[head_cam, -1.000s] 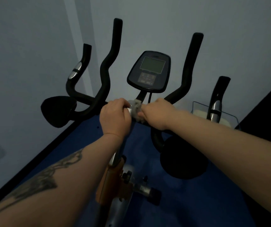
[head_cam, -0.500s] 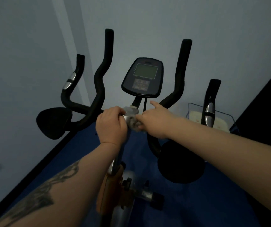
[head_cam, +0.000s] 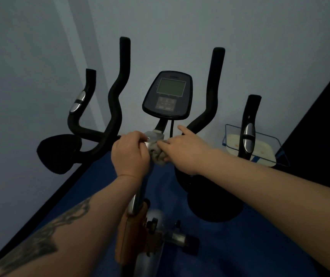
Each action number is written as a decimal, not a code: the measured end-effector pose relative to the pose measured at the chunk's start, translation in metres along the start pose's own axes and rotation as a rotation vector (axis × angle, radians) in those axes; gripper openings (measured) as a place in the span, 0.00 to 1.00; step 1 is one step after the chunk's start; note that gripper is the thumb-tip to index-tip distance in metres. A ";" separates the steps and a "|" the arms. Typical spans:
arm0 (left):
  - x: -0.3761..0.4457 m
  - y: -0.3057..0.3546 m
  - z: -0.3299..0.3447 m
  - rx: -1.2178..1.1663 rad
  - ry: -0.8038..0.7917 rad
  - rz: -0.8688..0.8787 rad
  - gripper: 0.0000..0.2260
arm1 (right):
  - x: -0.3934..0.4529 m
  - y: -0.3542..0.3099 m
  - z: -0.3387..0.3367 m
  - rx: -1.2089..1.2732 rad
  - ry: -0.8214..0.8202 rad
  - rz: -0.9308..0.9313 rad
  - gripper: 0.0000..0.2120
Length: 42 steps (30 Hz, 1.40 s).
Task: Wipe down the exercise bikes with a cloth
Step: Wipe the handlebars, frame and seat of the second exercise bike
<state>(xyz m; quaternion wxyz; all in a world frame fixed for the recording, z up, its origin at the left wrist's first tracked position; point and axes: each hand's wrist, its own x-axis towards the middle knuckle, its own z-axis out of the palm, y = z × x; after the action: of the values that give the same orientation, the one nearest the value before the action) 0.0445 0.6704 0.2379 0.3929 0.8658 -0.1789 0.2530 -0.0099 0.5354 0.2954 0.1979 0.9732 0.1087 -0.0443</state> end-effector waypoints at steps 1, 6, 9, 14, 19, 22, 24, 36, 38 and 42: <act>0.000 0.000 0.000 0.000 0.000 0.007 0.09 | 0.002 0.002 -0.003 0.018 -0.020 0.012 0.15; 0.000 0.001 -0.001 -0.008 -0.005 -0.006 0.09 | 0.020 0.005 -0.018 0.075 -0.175 0.016 0.14; 0.000 0.002 -0.001 -0.005 -0.001 -0.003 0.10 | 0.007 0.003 -0.011 0.053 -0.063 0.024 0.11; 0.002 -0.003 0.002 -0.019 0.022 0.014 0.11 | -0.001 0.005 0.009 0.247 0.132 0.049 0.13; 0.002 0.001 -0.001 -0.011 0.009 0.015 0.11 | 0.017 0.009 -0.001 0.195 0.074 0.036 0.14; 0.001 0.000 -0.001 0.005 0.006 0.012 0.08 | 0.002 0.017 -0.002 0.512 0.179 0.108 0.15; 0.001 -0.001 -0.001 0.023 0.011 0.015 0.08 | -0.017 0.025 -0.009 0.773 0.307 0.151 0.11; 0.023 0.025 0.009 0.228 -0.308 0.355 0.06 | -0.113 0.079 0.036 0.789 0.149 0.243 0.04; 0.021 0.022 0.015 0.284 -0.344 0.398 0.06 | -0.109 0.071 0.048 0.664 0.059 0.189 0.11; 0.023 0.020 0.022 0.327 -0.359 0.370 0.07 | -0.080 0.063 0.048 0.597 -0.024 0.156 0.16</act>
<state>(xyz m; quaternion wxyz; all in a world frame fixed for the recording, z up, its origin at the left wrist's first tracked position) 0.0593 0.6386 0.2501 0.1577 0.9012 -0.3567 0.1888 -0.0752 0.4445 0.2849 -0.0927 0.9931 0.0136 -0.0706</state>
